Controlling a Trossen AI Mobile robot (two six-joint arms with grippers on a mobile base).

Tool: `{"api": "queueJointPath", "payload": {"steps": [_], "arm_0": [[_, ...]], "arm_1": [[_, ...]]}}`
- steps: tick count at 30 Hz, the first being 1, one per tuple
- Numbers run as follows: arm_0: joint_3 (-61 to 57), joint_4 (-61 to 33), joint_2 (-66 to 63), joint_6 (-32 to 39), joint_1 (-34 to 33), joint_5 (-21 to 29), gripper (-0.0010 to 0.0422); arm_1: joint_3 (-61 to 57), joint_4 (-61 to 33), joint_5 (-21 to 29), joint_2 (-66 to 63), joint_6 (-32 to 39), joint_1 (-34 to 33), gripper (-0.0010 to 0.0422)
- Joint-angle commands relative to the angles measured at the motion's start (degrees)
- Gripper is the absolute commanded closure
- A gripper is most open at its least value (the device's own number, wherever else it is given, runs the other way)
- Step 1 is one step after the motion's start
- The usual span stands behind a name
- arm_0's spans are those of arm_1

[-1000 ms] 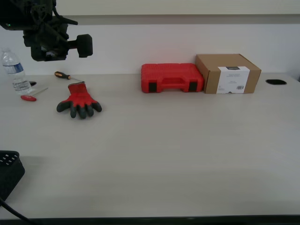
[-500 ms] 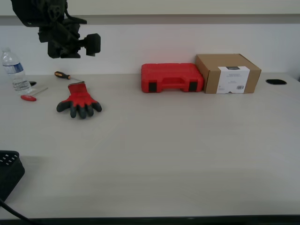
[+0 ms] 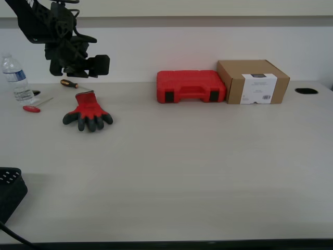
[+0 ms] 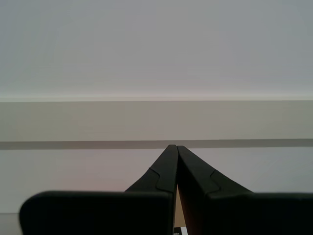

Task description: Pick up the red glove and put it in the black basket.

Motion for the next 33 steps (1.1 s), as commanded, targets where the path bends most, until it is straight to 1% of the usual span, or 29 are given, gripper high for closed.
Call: {"api": "queueJointPath", "payload": {"steps": [1,3,5,6,7,9,11,12,13,14,16,17,19,20,23,24,25,26,28,30,33], "arm_0": [[0.1,0.2,0.0,0.2,0.0,0.0,0.0412],[0.1,0.2,0.0,0.2,0.0,0.0,0.0412],[0.1,0.2,0.0,0.2,0.0,0.0,0.0412],[0.1,0.2,0.0,0.2,0.0,0.0,0.0412],[0.1,0.2,0.0,0.2,0.0,0.0,0.0412],[0.1,0.2,0.0,0.2,0.0,0.0,0.0412],[0.1,0.2,0.0,0.2,0.0,0.0,0.0412],[0.1,0.2,0.0,0.2,0.0,0.0,0.0412],[0.1,0.2,0.0,0.2,0.0,0.0,0.0412],[0.1,0.2,0.0,0.2,0.0,0.0,0.0412],[0.1,0.2,0.0,0.2,0.0,0.0,0.0412],[0.1,0.1,0.0,0.2,0.0,0.0,0.0412],[0.1,0.1,0.0,0.2,0.0,0.0,0.0412],[0.1,0.2,0.0,0.2,0.0,0.0,0.0412],[0.1,0.1,0.0,0.2,0.1,0.0,0.0412],[0.1,0.0,0.0,0.2,0.1,0.0,0.0412],[0.1,0.1,0.0,0.2,0.1,0.0,0.0412],[0.1,0.1,0.0,0.2,0.1,0.0,0.0412],[0.1,0.1,0.0,0.2,0.1,0.0,0.0412],[0.1,0.1,0.0,0.2,0.1,0.0,0.0412],[0.1,0.0,0.0,0.2,0.1,0.0,0.0412]], "arm_1": [[0.1,0.6,-2.7,0.0,0.5,0.7,0.0168],[0.1,0.6,-3.9,0.0,0.4,1.5,0.0077],[0.1,0.5,-6.7,0.0,-0.1,2.1,0.0003],[0.1,0.4,-8.0,0.0,0.0,2.4,0.0001],[0.1,0.3,-7.8,0.0,0.4,2.8,0.0038],[0.1,0.2,-5.6,0.0,1.2,4.0,0.0136],[0.0,0.1,-4.4,0.0,1.6,4.4,0.0214],[0.0,-0.1,-2.8,0.0,2.2,4.6,0.026],[0.0,-0.8,-1.0,0.0,2.6,4.6,0.0297],[0.0,-2.5,-0.1,0.2,2.6,4.6,0.0317],[0.0,-4.8,1.0,2.1,2.8,4.4,0.0311],[0.0,-6.2,1.6,3.3,2.8,4.4,0.0297],[0.0,-8.0,1.6,6.6,2.5,4.4,0.0246],[0.0,-9.2,1.6,8.7,1.7,4.4,0.0193],[0.0,-9.7,1.4,12.9,0.8,4.4,0.0058],[0.3,-9.6,0.5,13.3,0.5,4.4,0.0022],[0.5,-9.4,-1.3,13.5,0.2,4.4,-0.0005],[0.8,-9.5,-1.6,13.5,0.5,4.4,0.0023],[1.9,-9.5,-0.2,13.0,0.6,4.5,0.0104],[3.3,-9.5,2.9,12.3,0.5,4.6,0.022],[5.0,-9.5,5.7,12.2,0.3,4.5,0.0326]]}}
